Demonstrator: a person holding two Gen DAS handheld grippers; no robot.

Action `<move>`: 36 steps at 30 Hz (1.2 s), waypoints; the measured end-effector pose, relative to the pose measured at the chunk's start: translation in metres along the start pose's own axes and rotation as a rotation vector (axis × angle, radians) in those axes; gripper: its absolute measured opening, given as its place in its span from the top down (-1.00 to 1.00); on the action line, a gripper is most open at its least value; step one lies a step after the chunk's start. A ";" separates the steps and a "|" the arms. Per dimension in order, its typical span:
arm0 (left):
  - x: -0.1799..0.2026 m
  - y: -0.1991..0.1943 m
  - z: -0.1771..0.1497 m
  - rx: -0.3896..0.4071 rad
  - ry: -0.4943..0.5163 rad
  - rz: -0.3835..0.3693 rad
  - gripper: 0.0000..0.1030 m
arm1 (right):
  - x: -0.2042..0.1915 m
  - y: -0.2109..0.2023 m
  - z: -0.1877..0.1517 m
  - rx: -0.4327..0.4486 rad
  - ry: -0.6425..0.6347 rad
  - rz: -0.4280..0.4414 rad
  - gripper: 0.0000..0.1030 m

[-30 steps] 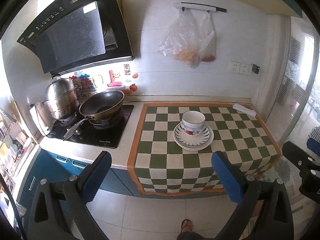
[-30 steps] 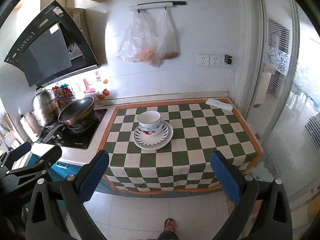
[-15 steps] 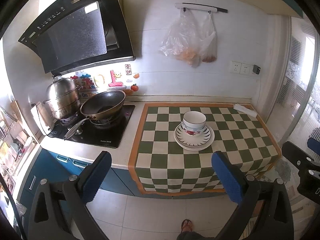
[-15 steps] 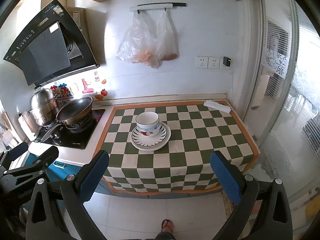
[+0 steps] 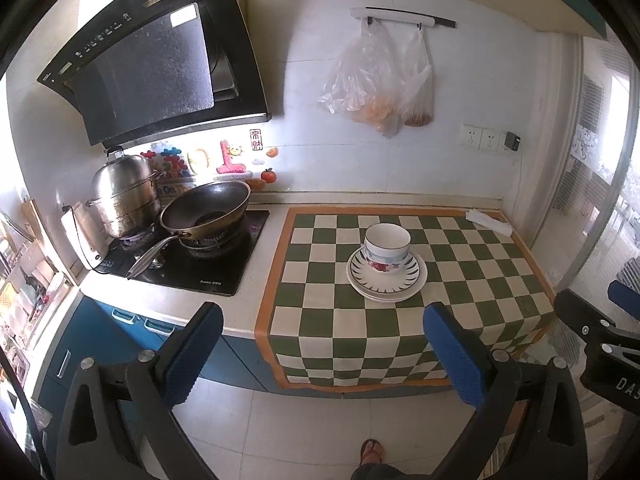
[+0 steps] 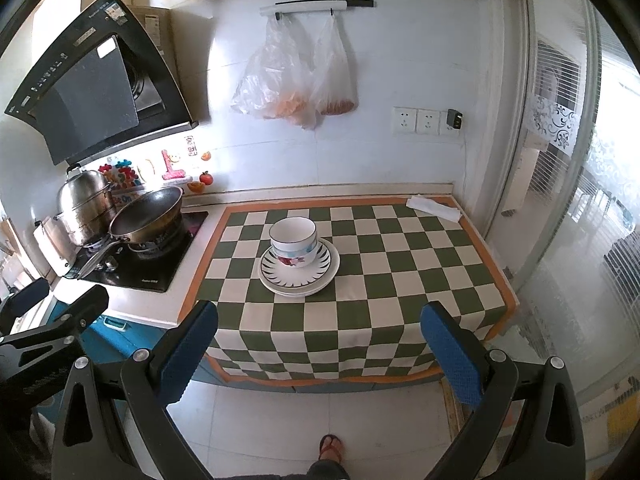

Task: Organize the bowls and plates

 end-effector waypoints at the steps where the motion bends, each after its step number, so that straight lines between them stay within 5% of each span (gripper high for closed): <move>1: 0.000 0.000 0.000 0.000 -0.002 -0.001 -0.99 | 0.000 0.000 -0.001 0.000 0.000 0.000 -1.00; 36: 0.005 -0.003 -0.002 0.003 0.000 -0.006 -0.99 | 0.007 0.011 -0.004 -0.015 0.015 -0.023 -1.00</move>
Point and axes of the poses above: each gripper's, at about its wrist camera, not at the fingertips, and y roughly the way its jaws point, x to its right, z to its top, the point moved 8 cm from there along y, roughly the way its jaws point, and after that the axes turned 13 degrees about -z, right-handed, at the moved point
